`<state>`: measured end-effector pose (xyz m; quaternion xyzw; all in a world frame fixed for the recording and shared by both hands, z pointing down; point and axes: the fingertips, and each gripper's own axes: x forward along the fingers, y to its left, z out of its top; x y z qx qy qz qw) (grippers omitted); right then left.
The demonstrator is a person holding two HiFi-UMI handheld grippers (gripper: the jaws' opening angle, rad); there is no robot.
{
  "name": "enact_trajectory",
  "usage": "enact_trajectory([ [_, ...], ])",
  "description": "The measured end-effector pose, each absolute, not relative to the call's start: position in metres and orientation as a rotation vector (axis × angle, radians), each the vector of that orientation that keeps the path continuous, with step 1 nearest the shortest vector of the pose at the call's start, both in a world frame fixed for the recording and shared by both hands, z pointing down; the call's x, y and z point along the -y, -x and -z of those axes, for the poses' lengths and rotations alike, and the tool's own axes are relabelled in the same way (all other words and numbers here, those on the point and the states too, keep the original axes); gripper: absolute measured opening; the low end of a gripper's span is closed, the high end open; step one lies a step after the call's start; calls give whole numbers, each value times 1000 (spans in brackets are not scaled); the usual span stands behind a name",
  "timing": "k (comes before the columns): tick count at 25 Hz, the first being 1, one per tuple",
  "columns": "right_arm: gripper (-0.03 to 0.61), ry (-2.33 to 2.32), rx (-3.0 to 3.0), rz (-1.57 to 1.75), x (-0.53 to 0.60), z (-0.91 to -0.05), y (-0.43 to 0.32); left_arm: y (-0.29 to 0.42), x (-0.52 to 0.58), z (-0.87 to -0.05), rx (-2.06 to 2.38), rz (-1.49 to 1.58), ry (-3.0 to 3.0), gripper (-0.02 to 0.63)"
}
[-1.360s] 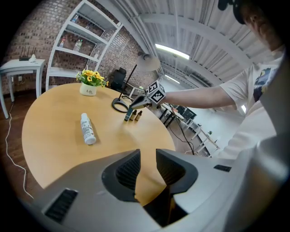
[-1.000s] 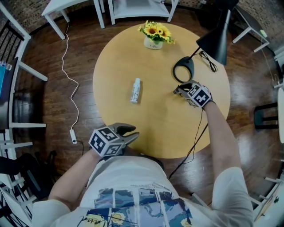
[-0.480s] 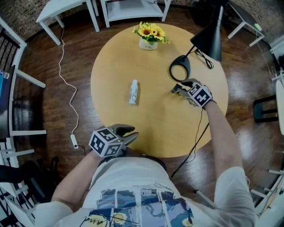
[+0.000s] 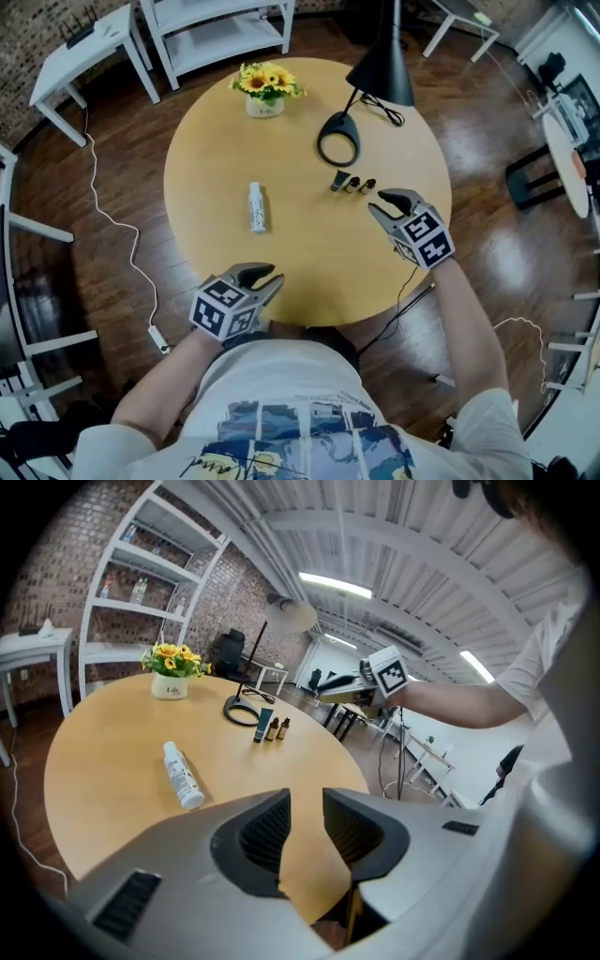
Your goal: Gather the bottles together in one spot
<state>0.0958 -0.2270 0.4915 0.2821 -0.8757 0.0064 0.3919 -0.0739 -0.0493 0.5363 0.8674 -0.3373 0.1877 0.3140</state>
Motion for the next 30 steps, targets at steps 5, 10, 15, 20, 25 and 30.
enact_trajectory([
  [5, 144, -932, 2260, -186, 126, -482, -112, 82, 44, -525, 904, -535, -2358, 110],
  [10, 144, -1108, 2318, -414, 35, -488, -119, 79, 31, -517, 970, -568, -2348, 112],
  [15, 144, -1169, 2365, -463, -19, -475, -139, 58, -3, -502, 1101, -557, -2295, 117],
  [20, 144, -1084, 2411, -397, -58, -462, -170, 30, -55, -489, 1207, -560, -2236, 123],
  [25, 144, -1002, 2458, -409, -88, -470, -185, 25, -108, -493, 1290, -544, -2096, 123],
  [30, 144, -981, 2480, -434, -108, -476, -195, 24, -142, -494, 1334, -555, -2011, 123],
])
